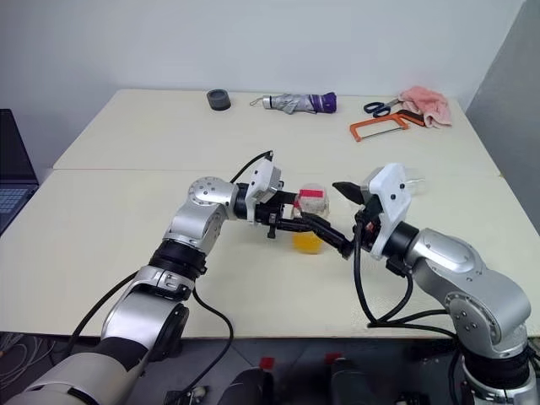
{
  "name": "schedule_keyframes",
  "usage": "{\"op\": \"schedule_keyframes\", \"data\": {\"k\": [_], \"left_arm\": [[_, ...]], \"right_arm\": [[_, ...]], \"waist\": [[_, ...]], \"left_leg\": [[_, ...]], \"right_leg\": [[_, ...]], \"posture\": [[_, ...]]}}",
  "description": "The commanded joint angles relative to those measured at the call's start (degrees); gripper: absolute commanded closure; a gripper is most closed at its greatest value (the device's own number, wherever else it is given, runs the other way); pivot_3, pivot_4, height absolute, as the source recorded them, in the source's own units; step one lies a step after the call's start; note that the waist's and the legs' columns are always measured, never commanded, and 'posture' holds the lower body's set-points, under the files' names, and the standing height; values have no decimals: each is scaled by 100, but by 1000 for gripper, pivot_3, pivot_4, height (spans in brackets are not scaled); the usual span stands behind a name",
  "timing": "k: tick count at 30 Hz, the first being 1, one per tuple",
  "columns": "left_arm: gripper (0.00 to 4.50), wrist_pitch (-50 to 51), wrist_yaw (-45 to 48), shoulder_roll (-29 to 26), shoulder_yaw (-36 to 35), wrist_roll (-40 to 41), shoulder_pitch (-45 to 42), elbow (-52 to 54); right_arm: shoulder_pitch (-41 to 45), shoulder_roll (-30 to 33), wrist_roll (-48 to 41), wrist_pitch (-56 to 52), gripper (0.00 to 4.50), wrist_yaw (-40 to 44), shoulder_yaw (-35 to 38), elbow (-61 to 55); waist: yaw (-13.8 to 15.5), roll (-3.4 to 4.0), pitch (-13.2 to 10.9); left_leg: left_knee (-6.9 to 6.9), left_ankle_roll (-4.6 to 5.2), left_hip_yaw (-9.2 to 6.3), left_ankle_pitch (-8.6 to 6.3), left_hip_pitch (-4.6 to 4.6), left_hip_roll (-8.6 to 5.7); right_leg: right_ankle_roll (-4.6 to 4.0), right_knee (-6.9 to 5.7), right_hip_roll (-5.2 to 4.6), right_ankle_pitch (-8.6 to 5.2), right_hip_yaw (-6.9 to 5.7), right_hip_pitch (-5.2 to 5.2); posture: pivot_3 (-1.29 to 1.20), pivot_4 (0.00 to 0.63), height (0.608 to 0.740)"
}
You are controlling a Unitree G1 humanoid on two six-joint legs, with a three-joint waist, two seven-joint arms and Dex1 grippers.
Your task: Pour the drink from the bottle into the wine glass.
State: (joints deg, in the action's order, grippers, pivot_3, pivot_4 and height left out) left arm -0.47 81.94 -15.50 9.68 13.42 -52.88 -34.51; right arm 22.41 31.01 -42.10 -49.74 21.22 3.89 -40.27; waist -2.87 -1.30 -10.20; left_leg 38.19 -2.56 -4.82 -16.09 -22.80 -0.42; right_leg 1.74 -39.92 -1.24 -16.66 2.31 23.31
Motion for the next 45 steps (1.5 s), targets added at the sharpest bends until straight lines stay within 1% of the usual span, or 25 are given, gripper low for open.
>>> {"op": "schedule_keyframes", "data": {"k": [1, 9, 20, 21, 22, 24, 27, 28, 38, 45], "left_arm": [[2732, -50, 12, 25, -100, 115, -129, 138], [2732, -46, -11, 40, -96, 114, -111, 168], [2732, -13, -46, 31, -97, 121, -58, 243], [2732, -8, -49, 31, -96, 121, -55, 252], [2732, -5, -51, 30, -95, 121, -52, 258], [2732, 4, -57, 27, -96, 123, -39, 275], [2732, 20, -64, 25, -95, 128, -14, 310], [2733, 24, -66, 25, -95, 129, -9, 318], [2734, 47, -73, 40, -102, 129, -15, 326], [2735, 95, -65, 23, -126, 158, 3, 353]], "right_arm": [[191, 37, 95, 127, 150, 77, -89, 26], [420, -30, 263, 226, 150, 224, -330, 299], [558, -246, 330, 298, 150, 279, -386, 514], [561, -257, 335, 302, 516, 280, -388, 515], [563, -263, 338, 306, 750, 281, -390, 516], [574, -278, 346, 315, 1397, 278, -410, 517], [581, -287, 355, 328, 2503, 288, -424, 507], [580, -285, 362, 334, 2646, 294, -428, 505], [527, -266, 443, 434, 2645, 372, -511, 445], [415, -337, 563, 964, 2645, 677, -463, 400]], "waist": [[0, 0, 0], [0, 0, 0], [0, 0, 0], [0, 0, 0], [0, 0, 0], [0, 0, 0], [-1, 0, 0], [-1, 0, 0], [-1, 0, 0], [-1, 0, 0]], "left_leg": [[0, 0, 1, 0, 0, 0], [0, 0, 0, 0, 0, 1], [0, 0, -1, 0, 0, 2], [0, 0, -2, 0, 0, 2], [0, 0, -2, 0, 0, 2], [0, 0, -2, 0, 0, 2], [0, 0, -4, 0, 0, 2], [0, 0, -4, 0, 0, 2], [1, 0, -5, 0, 0, 2], [0, 0, -4, 0, 0, 1]], "right_leg": [[0, 0, 0, 0, 2, 0], [0, 0, -1, 0, 1, 0], [0, 0, -1, 0, 1, 0], [0, 0, -1, 0, 1, 0], [0, 0, -1, 0, 1, 0], [0, 0, -1, 0, 1, 0], [0, 0, -1, 0, 1, 0], [0, 0, -1, 0, 1, 0], [0, -1, -1, 0, 1, 0], [0, 0, -1, 0, 0, 0]], "posture": [[0, 150, 740], [0, 150, 740], [0, 150, 740], [0, 150, 740], [0, 150, 740], [0, 150, 740], [0, 150, 740], [0, 150, 740], [0, 150, 740], [0, 150, 740]]}}
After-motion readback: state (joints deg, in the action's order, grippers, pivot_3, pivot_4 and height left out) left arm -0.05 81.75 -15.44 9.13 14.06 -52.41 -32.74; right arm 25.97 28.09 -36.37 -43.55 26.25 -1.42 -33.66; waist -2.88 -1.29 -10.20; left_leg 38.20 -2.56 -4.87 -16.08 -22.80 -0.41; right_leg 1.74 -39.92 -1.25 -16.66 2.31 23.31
